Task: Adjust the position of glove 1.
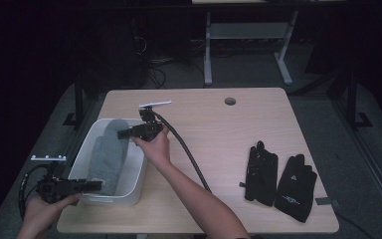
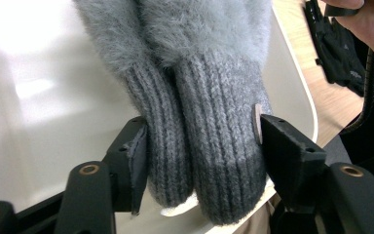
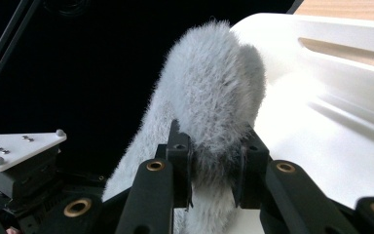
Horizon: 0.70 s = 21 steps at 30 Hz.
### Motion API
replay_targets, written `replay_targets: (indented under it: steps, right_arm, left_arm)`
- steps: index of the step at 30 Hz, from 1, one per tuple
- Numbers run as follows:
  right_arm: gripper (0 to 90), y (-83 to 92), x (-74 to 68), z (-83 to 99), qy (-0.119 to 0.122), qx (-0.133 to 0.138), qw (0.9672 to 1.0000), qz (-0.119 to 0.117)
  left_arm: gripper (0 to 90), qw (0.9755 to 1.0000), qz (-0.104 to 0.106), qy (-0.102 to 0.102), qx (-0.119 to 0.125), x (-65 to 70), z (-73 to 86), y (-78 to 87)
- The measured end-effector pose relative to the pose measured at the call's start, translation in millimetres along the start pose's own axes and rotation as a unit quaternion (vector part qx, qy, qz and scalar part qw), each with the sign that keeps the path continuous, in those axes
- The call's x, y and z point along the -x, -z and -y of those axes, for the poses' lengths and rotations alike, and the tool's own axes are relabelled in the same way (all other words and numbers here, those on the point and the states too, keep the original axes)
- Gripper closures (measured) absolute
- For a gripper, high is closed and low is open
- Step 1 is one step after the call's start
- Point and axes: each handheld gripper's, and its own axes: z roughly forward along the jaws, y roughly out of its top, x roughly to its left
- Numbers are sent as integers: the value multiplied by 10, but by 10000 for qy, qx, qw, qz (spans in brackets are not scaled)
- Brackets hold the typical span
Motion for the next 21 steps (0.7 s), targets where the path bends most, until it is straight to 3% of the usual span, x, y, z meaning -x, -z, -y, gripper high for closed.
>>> replay_targets:
  steps: [4,7,13,21]
  right_arm:
    - [736,-10,20,20,3,-60,10000,34]
    - [738,-35,23,33,67,-141,9998,97]
    - [730,-114,58,65,141,-312,9992,203]
    - [624,-47,91,14,196,-290,9986,391]
  left_arm:
    - [334,9999,-146,-70,-14,32,7,14]
    - [356,10000,12,-37,80,22,12,49]
    - [354,9999,-20,-72,133,59,-15,75]
    - [354,9998,-1,-123,182,84,-47,60]
